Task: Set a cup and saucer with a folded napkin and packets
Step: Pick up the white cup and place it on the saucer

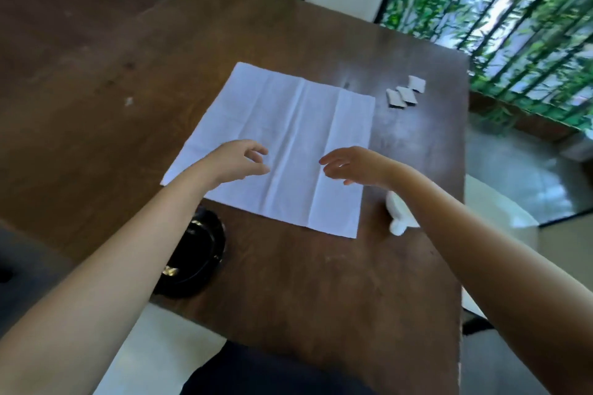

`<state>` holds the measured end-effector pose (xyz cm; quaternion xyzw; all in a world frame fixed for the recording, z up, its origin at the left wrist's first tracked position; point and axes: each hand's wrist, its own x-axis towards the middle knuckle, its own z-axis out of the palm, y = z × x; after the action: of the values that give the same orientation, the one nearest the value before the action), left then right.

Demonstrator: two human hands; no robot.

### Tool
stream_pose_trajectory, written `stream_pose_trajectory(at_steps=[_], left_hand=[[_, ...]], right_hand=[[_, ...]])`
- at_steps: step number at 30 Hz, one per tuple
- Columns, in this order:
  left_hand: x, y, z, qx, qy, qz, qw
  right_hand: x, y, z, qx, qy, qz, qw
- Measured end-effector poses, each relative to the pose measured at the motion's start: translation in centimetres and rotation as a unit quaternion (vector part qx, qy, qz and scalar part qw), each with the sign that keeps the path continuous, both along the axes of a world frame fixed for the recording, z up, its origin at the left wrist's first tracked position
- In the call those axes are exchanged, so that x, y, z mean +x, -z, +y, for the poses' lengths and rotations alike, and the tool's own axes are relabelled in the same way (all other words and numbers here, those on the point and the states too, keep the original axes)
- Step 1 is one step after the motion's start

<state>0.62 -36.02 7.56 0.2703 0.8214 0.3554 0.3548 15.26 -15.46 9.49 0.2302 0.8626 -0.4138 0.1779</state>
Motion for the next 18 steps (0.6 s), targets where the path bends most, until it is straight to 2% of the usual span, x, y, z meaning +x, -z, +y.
stream_pose_trajectory(at_steps=[6, 10, 18], left_hand=[[2.9, 0.4, 7.8, 0.015, 0.107, 0.011, 0.994], [5.6, 1.3, 12.0, 0.018, 0.158, 0.021, 0.987], [10.0, 4.0, 16.8, 0.027, 0.212, -0.004, 0.977]], right_hand=[[6.5, -1.6, 4.7, 0.079, 0.061, 0.022, 0.995], [10.7, -1.7, 6.9, 0.101, 0.141, 0.032, 0.984], [16.4, 1.4, 9.0, 0.076, 0.253, 0.066, 0.962]])
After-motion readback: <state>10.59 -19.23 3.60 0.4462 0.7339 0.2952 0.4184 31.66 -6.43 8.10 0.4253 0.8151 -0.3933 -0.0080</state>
